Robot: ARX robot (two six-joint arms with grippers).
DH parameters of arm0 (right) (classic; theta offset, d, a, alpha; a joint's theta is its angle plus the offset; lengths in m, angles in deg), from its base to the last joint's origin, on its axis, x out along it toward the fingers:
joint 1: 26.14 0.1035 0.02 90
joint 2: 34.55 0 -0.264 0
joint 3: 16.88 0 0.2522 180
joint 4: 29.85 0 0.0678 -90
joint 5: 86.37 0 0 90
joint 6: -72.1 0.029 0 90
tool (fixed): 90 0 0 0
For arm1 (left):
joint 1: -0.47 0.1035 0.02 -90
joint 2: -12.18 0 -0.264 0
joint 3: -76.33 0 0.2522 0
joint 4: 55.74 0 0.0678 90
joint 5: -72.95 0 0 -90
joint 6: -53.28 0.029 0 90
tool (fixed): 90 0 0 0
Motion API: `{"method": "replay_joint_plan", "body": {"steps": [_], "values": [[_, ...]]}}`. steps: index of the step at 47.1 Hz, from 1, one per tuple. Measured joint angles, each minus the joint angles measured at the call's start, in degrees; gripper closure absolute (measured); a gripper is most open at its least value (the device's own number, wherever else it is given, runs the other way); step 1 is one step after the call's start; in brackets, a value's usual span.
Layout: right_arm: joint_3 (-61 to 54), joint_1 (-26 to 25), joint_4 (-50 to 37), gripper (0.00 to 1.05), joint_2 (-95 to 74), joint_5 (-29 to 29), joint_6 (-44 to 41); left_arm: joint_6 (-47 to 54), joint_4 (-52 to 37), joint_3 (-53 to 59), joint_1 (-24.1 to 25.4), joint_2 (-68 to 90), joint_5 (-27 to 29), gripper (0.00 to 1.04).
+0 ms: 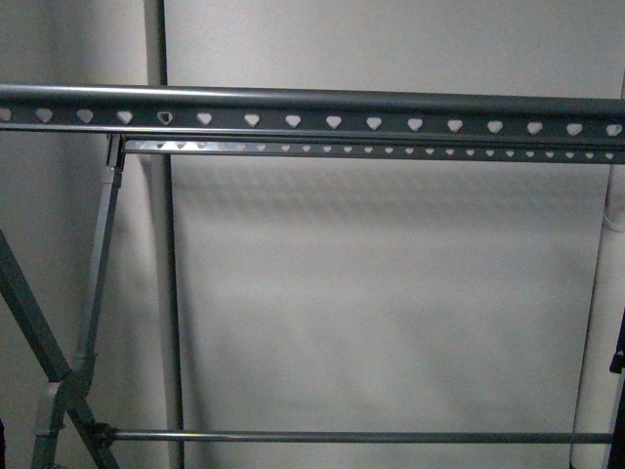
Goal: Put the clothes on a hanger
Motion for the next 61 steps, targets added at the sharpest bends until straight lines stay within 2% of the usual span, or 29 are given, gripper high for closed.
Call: {"method": "replay_joint_plan", "body": {"steps": [13,14,16,17,19,21,28,35,39,56,58,61], "values": [[0.0,0.0,0.0,0.07,0.0,0.0,0.0,0.0,0.0,0.0,0.0,0.0,0.0,0.07],[0.0,0.0,0.0,0.07,0.0,0.0,0.0,0.4,-0.1,-0.1,0.5,0.5,-1.9,0.07],[0.0,0.0,0.0,0.07,0.0,0.1,0.0,1.7,-2.0,-0.6,3.6,4.0,-11.6,0.07],[0.0,0.0,0.0,0.07,0.0,0.1,0.0,1.7,-4.5,-1.7,5.8,9.2,-18.3,0.07],[0.0,0.0,0.0,0.07,0.0,-0.2,0.0,0.2,-9.3,-5.1,8.2,20.3,-22.2,0.07],[0.0,0.1,0.0,0.07,0.0,-0.1,0.0,-4.5,-14.7,-10.9,9.7,33.5,-17.4,0.07],[0.0,0.1,0.0,0.07,0.0,0.0,0.0,-17.0,-13.9,-24.8,10.7,57.2,-6.6,0.07],[0.0,0.1,0.0,0.07,0.0,0.0,0.0,-25.6,-11.6,-32.9,11.1,69.1,0.2,0.07],[0.0,0.1,0.0,0.07,0.0,0.0,0.0,-31.4,-11.0,-38.5,11.2,74.4,6.4,0.07],[0.0,0.1,0.0,0.07,0.0,0.0,0.0,-38.2,-8.0,-48.2,10.6,82.5,14.2,0.07],[0.0,0.1,0.0,0.07,0.0,0.0,0.0,-38.5,-7.5,-48.5,10.6,83.0,14.7,0.1],[0.0,0.1,0.0,0.07,0.0,0.0,0.0,-38.9,-7.2,-48.9,10.9,83.8,15.2,0.25]]}}
